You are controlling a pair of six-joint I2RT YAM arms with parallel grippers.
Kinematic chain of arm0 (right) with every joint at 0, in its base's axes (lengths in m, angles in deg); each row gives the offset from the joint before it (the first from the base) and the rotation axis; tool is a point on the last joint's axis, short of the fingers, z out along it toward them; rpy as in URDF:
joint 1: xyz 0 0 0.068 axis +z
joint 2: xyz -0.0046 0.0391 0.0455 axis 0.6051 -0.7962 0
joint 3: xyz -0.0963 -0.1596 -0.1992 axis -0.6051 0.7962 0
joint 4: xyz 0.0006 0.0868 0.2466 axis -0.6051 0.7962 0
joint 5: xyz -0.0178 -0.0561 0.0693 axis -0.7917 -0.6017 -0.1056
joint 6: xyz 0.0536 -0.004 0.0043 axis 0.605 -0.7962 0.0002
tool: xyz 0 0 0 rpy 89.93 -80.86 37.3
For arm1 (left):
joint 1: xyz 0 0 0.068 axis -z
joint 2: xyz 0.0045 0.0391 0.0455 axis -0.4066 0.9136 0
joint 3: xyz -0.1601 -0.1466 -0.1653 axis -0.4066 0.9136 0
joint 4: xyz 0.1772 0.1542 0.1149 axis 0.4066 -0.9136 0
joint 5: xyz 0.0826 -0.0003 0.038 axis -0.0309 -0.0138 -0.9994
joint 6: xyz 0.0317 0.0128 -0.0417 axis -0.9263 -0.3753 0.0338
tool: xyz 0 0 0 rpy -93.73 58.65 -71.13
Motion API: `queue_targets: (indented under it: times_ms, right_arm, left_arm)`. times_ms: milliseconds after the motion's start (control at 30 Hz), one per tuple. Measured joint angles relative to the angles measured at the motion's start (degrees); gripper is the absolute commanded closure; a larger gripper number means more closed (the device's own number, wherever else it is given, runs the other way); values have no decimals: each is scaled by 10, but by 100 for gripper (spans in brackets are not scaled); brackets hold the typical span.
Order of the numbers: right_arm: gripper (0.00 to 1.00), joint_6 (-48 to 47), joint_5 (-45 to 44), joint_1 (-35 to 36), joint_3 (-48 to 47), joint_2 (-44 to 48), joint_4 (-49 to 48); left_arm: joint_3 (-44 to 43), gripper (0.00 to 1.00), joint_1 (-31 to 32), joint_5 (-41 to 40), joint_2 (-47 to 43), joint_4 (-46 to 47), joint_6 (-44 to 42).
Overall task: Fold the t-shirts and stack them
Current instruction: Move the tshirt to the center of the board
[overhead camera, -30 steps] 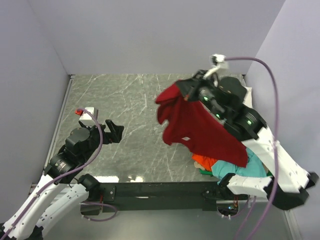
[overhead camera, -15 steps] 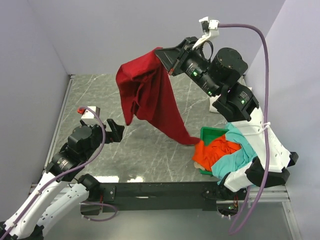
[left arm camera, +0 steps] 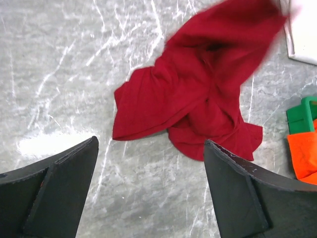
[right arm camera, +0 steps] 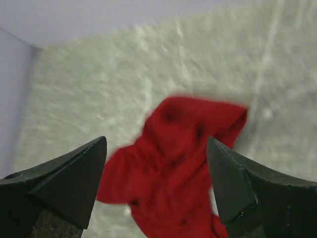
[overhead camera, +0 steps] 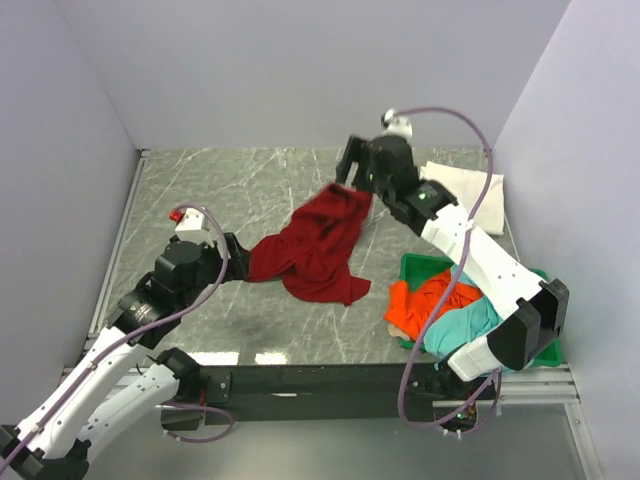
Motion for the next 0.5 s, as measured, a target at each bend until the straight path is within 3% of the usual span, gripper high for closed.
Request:
queue_targets:
  times_ms: [133,267,367,500]
  right_arm:
    - [13,15,-9,2,135,34,-6]
    - [16,31,19,7,266,108,-25]
    - [19,47,47,9,333,160,-54]
    - [20,65,69,11,389,186,-83]
  left_arm:
    - [1,8,0,6,9,4,24]
    - [46,5,0,15,4,71,63]
    - [101,13,-1,14,30,125,84]
    - [123,21,-4,-9,129,152,98]
